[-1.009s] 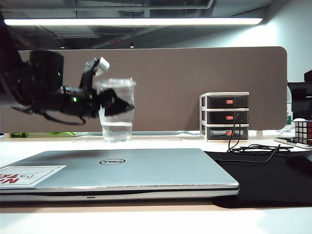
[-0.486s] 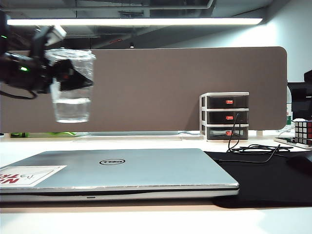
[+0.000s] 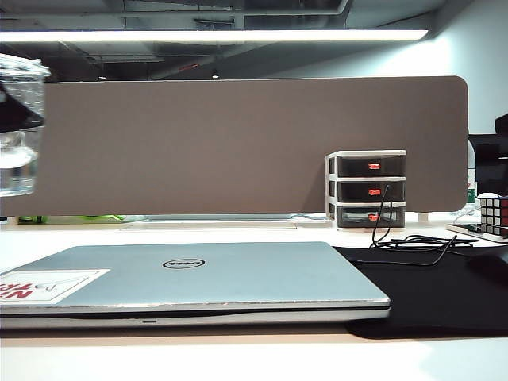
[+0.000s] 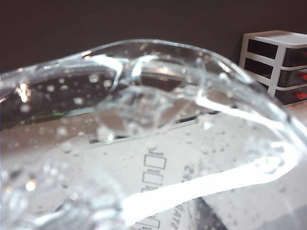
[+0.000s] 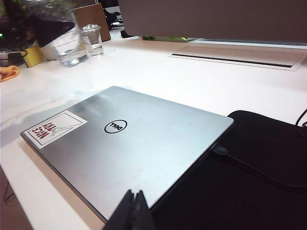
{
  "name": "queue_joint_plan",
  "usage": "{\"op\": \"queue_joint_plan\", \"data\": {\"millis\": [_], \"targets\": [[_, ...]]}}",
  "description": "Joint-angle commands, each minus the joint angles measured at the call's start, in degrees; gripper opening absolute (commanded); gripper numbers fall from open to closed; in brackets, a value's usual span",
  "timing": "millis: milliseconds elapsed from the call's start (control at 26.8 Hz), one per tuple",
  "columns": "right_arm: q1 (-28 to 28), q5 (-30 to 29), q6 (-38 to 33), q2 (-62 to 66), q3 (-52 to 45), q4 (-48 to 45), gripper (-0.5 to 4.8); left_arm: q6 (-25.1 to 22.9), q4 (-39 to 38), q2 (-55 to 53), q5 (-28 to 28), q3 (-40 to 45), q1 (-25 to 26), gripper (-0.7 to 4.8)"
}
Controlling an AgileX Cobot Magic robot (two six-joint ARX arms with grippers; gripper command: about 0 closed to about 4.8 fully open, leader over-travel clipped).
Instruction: Pick up the coffee cup and place it on the left side of the laptop.
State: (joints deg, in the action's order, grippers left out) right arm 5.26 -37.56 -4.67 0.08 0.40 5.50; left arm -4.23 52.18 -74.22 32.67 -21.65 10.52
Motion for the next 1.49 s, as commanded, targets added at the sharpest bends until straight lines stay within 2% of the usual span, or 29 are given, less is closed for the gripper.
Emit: {"op": "queue_joint_plan", "data": {"millis": [37, 336, 411, 598, 1121, 1308, 1494], "targets": [[0.0, -0.1, 0.2, -0.1, -0.3, -0.6, -0.01, 0.3, 0.9, 3.3, -1.1, 2.9, 1.1, 2.90], [0.3, -1.2, 0.2, -0.1, -0.3, -0.6, -0.01, 1.7, 1.0, 5.5, -7.2, 9.9, 2.5, 2.91], [0.3, -1.2, 0.2, -0.1, -0.3, -0.6, -0.01, 1.7, 2.0, 5.5, -7.2, 10.8, 2.6, 2.91], [0.3, -1.2, 0.2, -0.1, -0.3, -0.6, -0.01, 1.4, 5.2, 5.4, -11.2, 12.8, 2.6, 2.91], [0.3, -1.2, 0.2, -0.1, -0.3, -0.6, -0.01, 3.3, 20.7, -8.9, -11.4, 13.0, 2.5, 2.91], [0.3, -1.2, 0.2, -0.1, -0.3, -0.6, -0.01, 4.3, 29.8, -16.9, -11.4, 12.8, 2.5, 2.90], [0.3, -1.2, 0.2, -0.1, -0.3, -0.6, -0.01, 4.3, 30.8, -20.2, -11.4, 12.3, 2.5, 2.90]]}}
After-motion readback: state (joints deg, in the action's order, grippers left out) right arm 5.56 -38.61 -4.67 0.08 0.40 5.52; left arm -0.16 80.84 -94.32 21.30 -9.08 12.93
